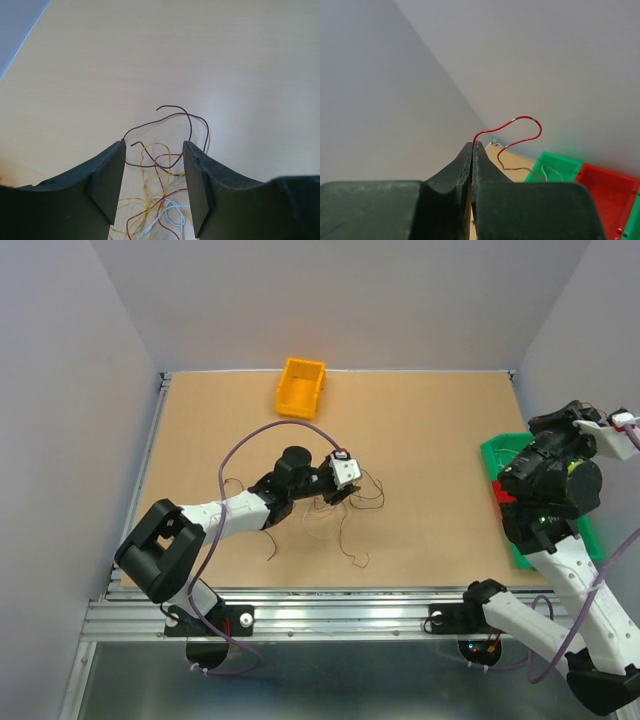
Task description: Untangle the cables
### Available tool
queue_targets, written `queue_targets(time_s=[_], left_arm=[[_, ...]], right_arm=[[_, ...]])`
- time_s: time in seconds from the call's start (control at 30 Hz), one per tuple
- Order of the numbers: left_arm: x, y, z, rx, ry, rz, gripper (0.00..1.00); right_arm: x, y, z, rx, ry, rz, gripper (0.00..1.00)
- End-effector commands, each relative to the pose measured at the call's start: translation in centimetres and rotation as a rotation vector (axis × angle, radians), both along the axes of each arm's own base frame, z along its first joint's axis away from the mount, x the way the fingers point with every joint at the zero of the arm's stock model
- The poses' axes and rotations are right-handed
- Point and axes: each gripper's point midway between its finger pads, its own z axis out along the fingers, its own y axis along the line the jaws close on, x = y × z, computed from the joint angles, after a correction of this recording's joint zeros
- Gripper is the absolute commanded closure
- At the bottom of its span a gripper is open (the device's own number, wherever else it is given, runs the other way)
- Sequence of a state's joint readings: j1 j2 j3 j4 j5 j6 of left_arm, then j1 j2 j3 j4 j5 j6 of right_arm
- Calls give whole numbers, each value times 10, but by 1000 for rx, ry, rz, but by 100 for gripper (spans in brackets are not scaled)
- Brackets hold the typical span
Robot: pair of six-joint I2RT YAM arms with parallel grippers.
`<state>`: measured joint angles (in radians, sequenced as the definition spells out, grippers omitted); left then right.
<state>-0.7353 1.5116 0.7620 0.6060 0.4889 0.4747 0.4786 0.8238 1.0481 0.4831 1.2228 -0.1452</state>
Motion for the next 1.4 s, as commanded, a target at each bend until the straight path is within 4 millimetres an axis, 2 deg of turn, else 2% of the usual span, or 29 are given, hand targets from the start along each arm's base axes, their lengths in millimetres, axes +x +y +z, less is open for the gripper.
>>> queue_targets(time_s=[0.0, 0.17, 0.37, 0.43, 0.5, 0.6, 0.73, 0.83, 0.87, 1.03, 1.13, 1.33, 1.37], left_arm=[[-1, -7, 32, -48, -75, -19, 40], [1, -5, 36, -51, -85, -1, 40], [1, -4, 35, -45, -91, 3, 40], [2, -4, 34, -44, -94, 4, 41], [1, -5, 34, -44, -94, 1, 40], [1, -5, 32, -41, -91, -2, 40], [1, -6, 31, -38, -91, -3, 40], [1, -7, 29, -35, -89, -5, 40], [1, -7, 29, -33, -87, -5, 40], [0, -6, 32, -37, -91, -6, 40], [-1, -7, 33, -39, -91, -10, 40], [-3, -6, 33, -40, -90, -16, 40], [-3, -7, 34, -41, -91, -18, 40]], right_arm=[[-56, -44, 16, 99, -76, -162, 99], [-49, -51, 6, 59, -23, -230, 99], [-21, -72, -22, 50, 1, -366, 99], [-17, -83, -40, 71, -5, -418, 99], [-6, -90, -48, 72, -23, -427, 99], [9, -89, -50, 62, 1, -425, 99], [16, -88, -38, 56, -6, -411, 99], [20, -86, -21, 54, -33, -390, 99], [20, -86, -10, 54, -47, -386, 99], [28, -84, 13, 43, -56, -369, 99], [33, -84, 21, 43, -64, -368, 99], [46, -87, 25, 46, -54, -391, 99], [45, -88, 34, 51, -78, -389, 99]])
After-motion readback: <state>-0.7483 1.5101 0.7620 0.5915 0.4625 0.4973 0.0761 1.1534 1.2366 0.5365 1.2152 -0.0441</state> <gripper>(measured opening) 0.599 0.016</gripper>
